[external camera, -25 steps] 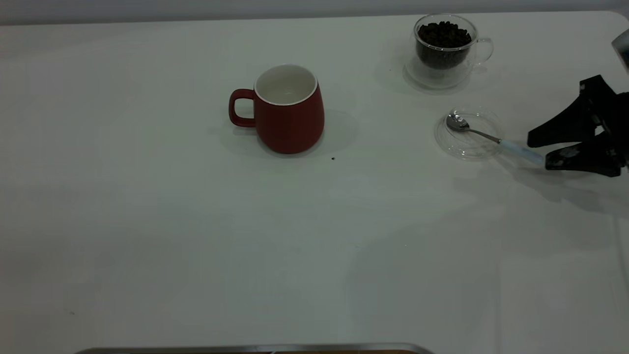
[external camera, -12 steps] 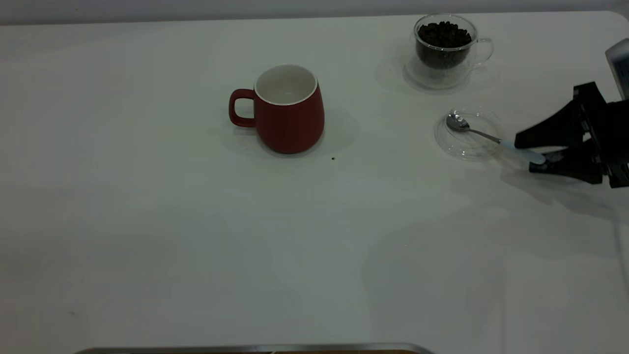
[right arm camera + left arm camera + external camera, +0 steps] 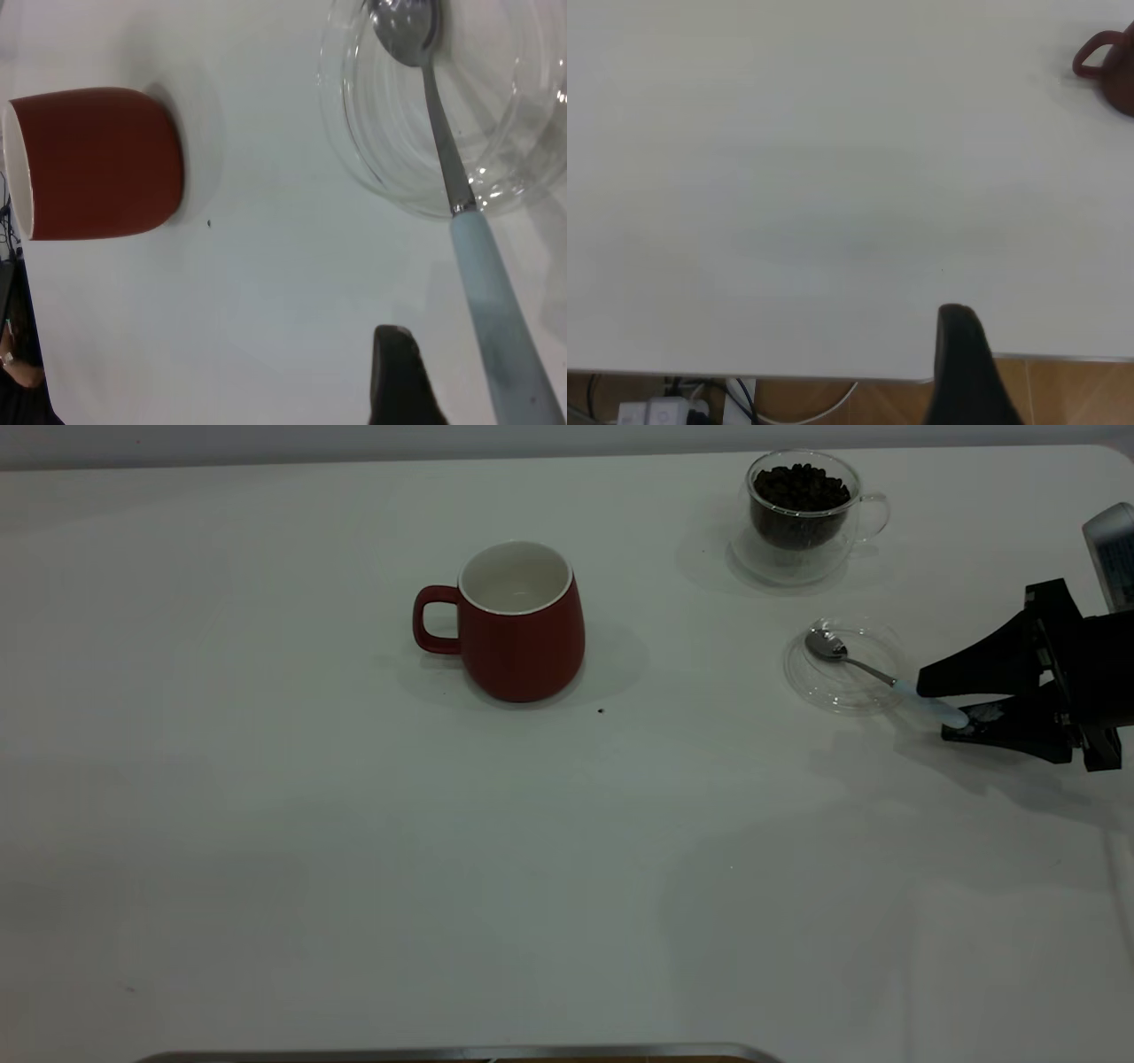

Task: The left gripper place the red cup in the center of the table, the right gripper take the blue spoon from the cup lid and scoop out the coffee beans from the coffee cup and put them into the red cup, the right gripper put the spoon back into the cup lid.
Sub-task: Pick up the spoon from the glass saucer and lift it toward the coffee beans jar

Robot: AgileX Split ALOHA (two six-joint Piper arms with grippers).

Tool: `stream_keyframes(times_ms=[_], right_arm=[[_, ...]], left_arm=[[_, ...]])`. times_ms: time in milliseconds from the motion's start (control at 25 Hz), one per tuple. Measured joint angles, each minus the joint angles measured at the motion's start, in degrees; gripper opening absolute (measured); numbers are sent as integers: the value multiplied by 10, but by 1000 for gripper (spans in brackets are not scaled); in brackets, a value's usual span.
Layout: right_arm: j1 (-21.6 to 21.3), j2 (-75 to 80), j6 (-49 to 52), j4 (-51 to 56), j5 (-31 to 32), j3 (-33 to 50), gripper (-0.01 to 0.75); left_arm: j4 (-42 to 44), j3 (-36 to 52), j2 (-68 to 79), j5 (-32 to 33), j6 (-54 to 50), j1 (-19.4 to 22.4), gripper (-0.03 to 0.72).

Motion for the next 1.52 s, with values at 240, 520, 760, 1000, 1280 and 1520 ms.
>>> stream_keyframes(times_ms=[240, 520, 760, 1000, 1280, 1520], right_arm=[[5, 1, -1, -1, 0, 0, 485], [21, 11, 3, -7, -2, -16, 485], [34, 19, 6, -9, -1, -18, 485], [35, 24, 6, -7, -1, -18, 447], [35, 24, 5, 6, -1, -18, 439], [35, 24, 5, 14, 0, -29, 439]], left_arm=[[0, 0, 0, 0, 1, 0, 516], [0, 0, 0, 0, 1, 0, 516], [0, 0, 0, 0, 1, 0, 516], [0, 0, 0, 0, 1, 0, 516], [0, 0, 0, 0, 1, 0, 516], [0, 0, 0, 0, 0, 0, 516]])
